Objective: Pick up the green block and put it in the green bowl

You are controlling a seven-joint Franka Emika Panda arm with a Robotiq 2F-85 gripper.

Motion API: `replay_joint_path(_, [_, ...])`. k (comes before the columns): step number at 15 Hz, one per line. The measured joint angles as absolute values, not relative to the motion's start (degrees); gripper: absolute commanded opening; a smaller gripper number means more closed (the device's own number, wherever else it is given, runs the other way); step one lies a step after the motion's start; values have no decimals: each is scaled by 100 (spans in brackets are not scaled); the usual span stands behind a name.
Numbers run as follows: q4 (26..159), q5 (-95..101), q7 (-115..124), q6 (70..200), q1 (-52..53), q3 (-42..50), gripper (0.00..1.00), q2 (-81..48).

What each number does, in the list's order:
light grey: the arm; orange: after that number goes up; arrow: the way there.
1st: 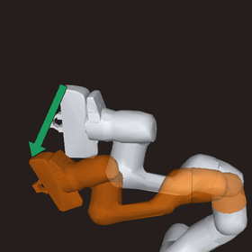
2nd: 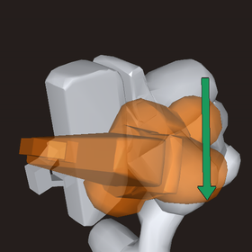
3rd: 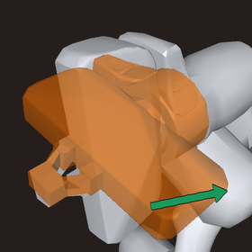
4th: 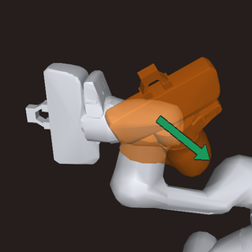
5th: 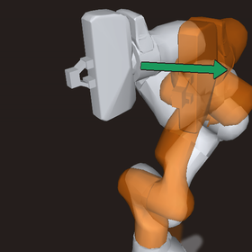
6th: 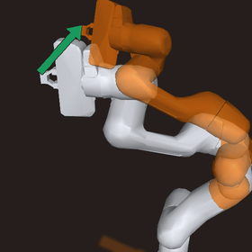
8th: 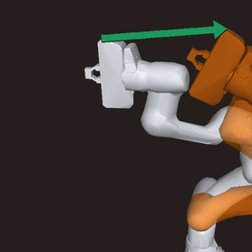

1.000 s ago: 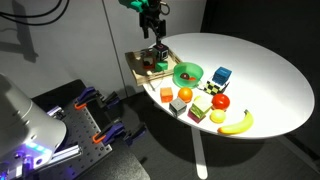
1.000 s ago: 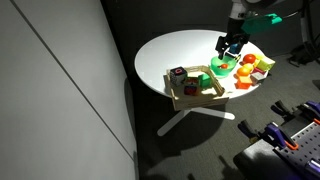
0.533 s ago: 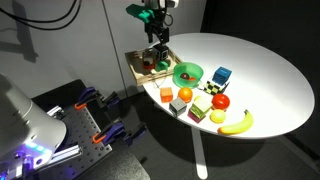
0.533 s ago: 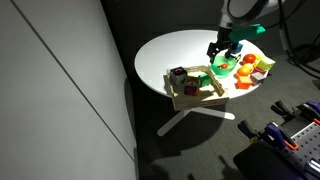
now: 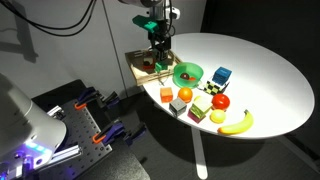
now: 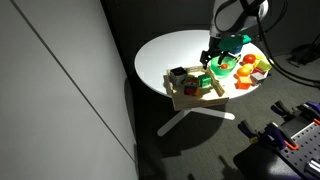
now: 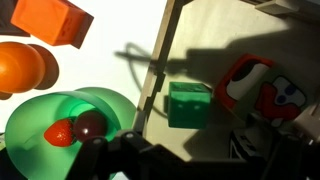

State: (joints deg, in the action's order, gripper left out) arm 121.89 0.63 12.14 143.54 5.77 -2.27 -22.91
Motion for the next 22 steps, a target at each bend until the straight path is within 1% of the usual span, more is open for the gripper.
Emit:
replay_joint_path(10, [11455,170,1216,14484,961,40,100,-3231])
replay_joint_path(22, [10946,173,1217,14485,996,179,100,-3854])
